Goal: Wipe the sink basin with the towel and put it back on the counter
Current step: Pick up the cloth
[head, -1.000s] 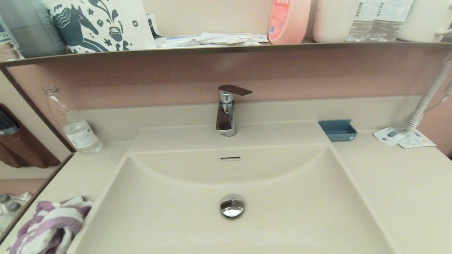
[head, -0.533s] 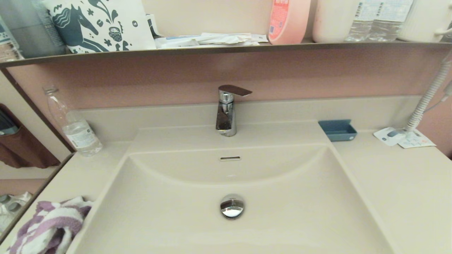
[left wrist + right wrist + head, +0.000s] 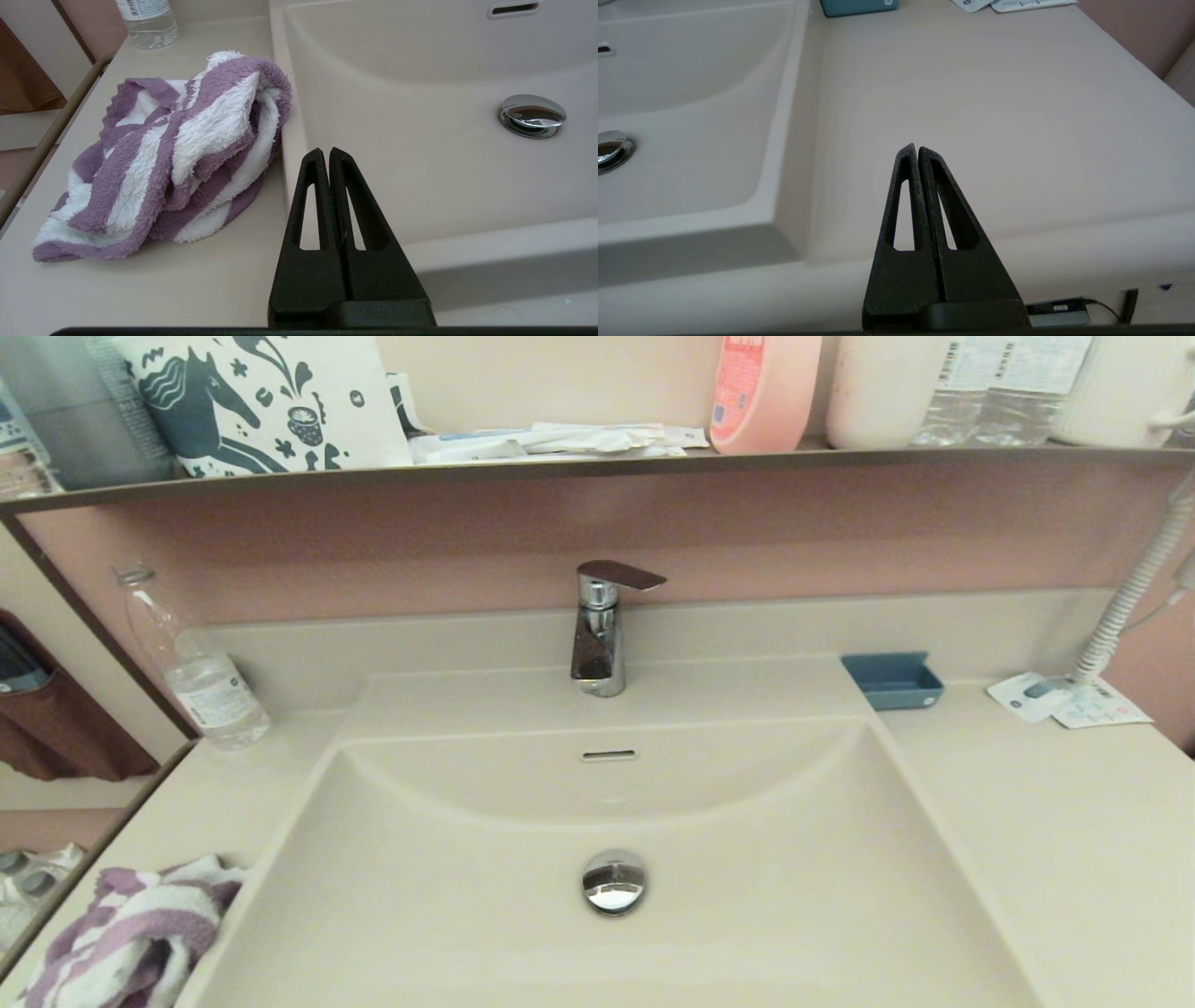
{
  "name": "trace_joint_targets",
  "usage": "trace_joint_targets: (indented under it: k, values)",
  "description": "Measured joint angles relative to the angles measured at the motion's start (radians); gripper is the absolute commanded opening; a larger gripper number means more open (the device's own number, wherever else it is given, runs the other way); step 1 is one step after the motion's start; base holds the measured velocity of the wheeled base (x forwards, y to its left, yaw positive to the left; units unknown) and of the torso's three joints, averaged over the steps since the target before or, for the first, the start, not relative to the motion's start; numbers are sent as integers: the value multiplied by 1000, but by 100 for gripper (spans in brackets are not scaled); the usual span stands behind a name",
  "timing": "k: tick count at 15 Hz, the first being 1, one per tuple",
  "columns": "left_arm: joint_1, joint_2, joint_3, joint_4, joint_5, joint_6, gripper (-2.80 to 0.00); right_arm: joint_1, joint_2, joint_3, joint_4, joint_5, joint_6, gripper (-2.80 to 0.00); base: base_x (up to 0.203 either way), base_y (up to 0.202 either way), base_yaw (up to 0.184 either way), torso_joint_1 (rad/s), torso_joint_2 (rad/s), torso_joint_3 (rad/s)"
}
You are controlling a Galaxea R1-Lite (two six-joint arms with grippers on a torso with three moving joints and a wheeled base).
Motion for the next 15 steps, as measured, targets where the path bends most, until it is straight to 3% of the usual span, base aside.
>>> trace_joint_targets:
  k: [4,7,10,15]
  values:
    - [0,0,0,0,0,0,-280,0,0,118,-162,0,-18,-280,0,0,0,0,0,0]
    - [0,0,0,0,0,0,-280,0,0,138,-160,8,-43,-280,0,0,0,0,0,0]
    - [0,0,0,0,0,0,-280,0,0,155,-169,23,-129,-280,0,0,0,0,0,0]
    - [0,0,0,0,0,0,-280,0,0,177,-168,49,-126,-280,0,0,0,0,0,0]
